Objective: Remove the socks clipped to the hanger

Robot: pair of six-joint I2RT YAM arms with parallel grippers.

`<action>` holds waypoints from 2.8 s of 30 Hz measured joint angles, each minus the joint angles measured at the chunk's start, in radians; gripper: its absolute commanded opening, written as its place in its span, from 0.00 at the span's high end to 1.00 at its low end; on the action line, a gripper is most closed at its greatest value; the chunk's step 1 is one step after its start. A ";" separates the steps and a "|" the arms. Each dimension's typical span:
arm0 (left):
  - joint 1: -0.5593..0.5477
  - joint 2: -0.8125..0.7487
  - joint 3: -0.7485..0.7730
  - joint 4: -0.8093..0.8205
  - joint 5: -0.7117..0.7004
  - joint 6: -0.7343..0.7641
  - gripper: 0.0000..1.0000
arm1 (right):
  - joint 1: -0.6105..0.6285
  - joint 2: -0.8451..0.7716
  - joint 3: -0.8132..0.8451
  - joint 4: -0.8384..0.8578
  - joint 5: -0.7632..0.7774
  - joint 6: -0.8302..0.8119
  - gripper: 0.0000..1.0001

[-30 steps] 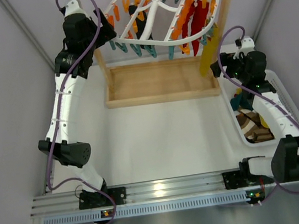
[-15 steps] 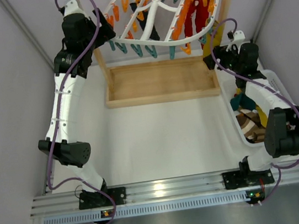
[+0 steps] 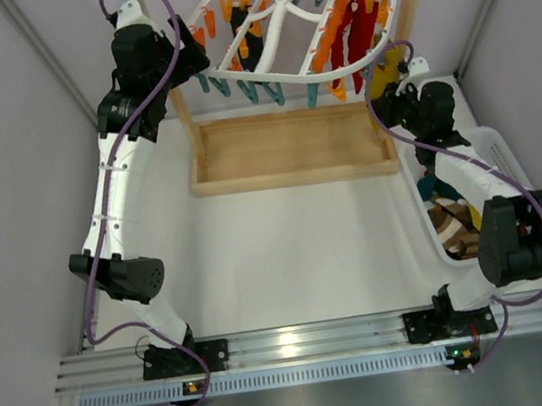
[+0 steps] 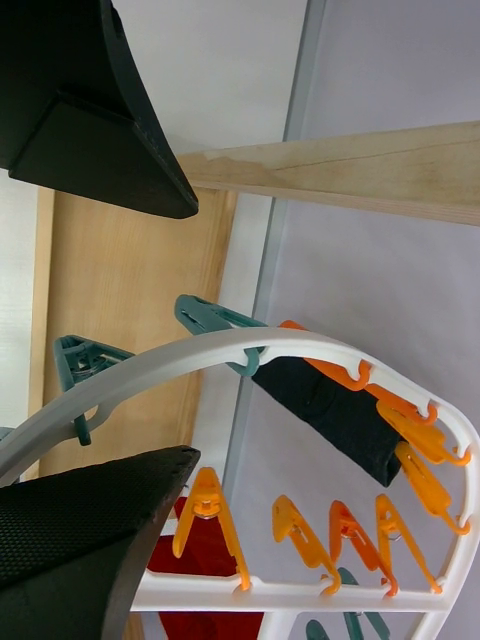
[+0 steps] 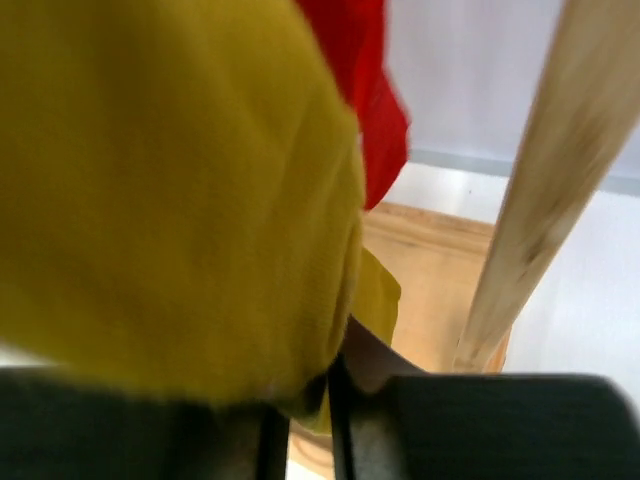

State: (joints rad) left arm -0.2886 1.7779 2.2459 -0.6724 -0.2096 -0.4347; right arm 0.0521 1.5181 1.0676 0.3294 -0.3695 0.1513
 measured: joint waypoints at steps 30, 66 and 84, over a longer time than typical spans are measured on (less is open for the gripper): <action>0.000 -0.323 -0.156 -0.001 0.069 0.000 0.01 | 0.505 -0.354 -0.243 0.014 0.623 0.023 1.00; -0.570 -0.315 -0.200 -0.001 -0.279 0.180 0.01 | 0.809 -0.433 -0.262 0.030 1.000 -0.091 1.00; -0.570 -0.443 -0.362 -0.001 -0.315 0.171 0.01 | 0.764 -0.712 -0.275 -0.154 0.895 -0.182 1.00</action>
State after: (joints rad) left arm -0.8585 1.3354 1.8843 -0.6731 -0.5243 -0.2634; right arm 0.8165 0.8062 0.7925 0.1757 0.5259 -0.0311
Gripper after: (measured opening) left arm 0.990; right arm 0.003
